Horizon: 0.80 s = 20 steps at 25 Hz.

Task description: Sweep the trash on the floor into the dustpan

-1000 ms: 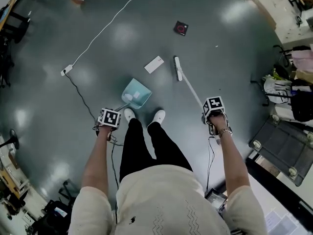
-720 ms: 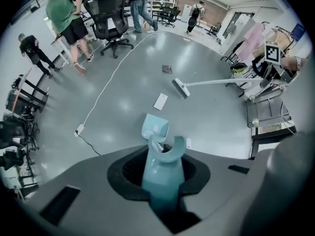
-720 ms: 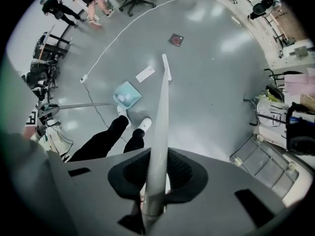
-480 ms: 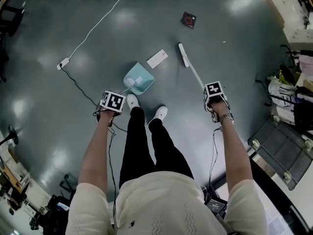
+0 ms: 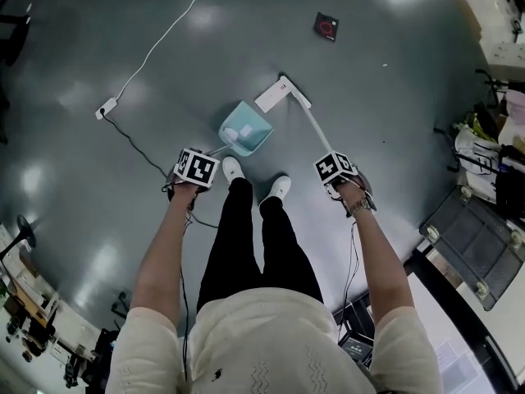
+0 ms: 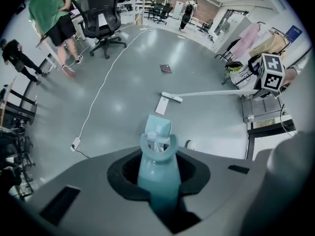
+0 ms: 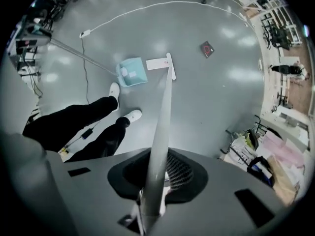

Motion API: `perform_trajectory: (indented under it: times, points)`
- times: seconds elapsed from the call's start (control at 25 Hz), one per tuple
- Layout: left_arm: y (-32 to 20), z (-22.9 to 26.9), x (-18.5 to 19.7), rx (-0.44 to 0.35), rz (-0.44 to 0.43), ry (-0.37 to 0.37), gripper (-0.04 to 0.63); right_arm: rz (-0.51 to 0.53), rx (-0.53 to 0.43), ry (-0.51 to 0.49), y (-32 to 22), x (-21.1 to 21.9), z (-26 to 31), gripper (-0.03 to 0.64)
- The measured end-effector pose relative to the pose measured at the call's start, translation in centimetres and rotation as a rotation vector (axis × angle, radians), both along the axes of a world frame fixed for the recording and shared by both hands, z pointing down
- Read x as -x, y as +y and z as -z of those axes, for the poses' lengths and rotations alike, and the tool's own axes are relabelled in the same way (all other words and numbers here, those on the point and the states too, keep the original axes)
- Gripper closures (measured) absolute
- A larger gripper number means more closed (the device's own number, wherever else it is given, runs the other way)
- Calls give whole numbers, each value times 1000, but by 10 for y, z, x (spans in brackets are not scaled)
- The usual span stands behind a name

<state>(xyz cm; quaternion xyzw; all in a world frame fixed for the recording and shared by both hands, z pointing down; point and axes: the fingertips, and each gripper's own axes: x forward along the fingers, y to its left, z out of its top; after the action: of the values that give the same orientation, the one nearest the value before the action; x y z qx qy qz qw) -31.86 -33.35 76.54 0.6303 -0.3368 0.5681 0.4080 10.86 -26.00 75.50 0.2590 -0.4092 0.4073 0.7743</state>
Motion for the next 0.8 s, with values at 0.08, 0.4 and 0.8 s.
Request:
perform_trajectory:
  times: [0.08,0.4,0.8]
  points:
    - [-6,-2,5,10,1,20,503,63,9,18,3,18,4,535]
    - [-18,-4,15,8,-26,31,503,208,90,-64,43,89,21,535]
    - [-5,0,22,1,-49,123,503,-103,169,-213,75,157,67,535]
